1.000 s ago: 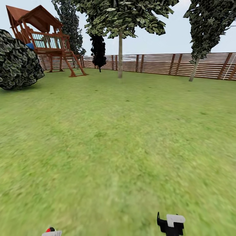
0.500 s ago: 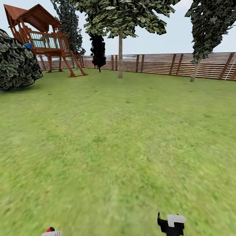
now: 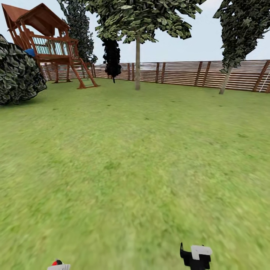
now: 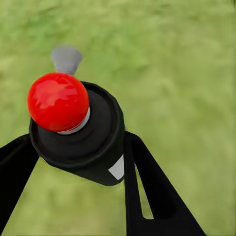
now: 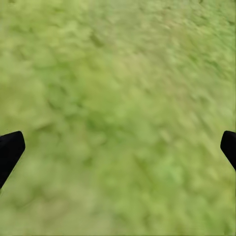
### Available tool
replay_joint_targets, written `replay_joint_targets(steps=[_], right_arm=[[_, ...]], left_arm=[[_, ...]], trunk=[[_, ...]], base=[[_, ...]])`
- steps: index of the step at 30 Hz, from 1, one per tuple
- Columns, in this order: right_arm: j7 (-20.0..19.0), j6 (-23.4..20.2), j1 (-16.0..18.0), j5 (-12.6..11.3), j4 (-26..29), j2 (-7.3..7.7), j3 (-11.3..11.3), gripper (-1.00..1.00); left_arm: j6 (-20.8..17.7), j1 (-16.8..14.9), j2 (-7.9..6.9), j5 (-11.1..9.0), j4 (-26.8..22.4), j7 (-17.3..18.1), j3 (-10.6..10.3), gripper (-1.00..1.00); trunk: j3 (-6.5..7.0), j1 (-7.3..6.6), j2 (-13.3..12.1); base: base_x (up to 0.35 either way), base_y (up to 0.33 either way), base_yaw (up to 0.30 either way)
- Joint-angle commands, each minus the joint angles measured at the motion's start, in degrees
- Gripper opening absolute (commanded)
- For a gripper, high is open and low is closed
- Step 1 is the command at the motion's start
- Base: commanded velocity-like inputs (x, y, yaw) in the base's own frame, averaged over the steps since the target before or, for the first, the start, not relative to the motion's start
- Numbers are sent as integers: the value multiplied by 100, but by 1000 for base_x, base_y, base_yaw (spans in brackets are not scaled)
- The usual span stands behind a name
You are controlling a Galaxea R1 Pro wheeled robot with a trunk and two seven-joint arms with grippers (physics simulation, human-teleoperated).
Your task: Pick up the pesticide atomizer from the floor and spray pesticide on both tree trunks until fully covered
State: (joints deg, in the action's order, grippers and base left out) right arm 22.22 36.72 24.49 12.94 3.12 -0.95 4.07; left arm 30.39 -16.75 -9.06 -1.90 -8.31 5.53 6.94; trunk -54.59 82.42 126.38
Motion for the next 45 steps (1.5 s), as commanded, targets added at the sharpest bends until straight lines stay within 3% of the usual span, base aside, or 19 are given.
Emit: replay_joint_targets(steps=[1,45], right_arm=[[28,11,4,60,-4,-2,41,100],[28,11,4,60,-4,-2,41,100]], left_arm=[[11,-4,1,-21,5,61,45,-100],[16,-4,-17,-21,5,53,53,-100]], trunk=[[-5,3,2],[-5,3,2]], base=[[338,0,0],[338,0,0]])
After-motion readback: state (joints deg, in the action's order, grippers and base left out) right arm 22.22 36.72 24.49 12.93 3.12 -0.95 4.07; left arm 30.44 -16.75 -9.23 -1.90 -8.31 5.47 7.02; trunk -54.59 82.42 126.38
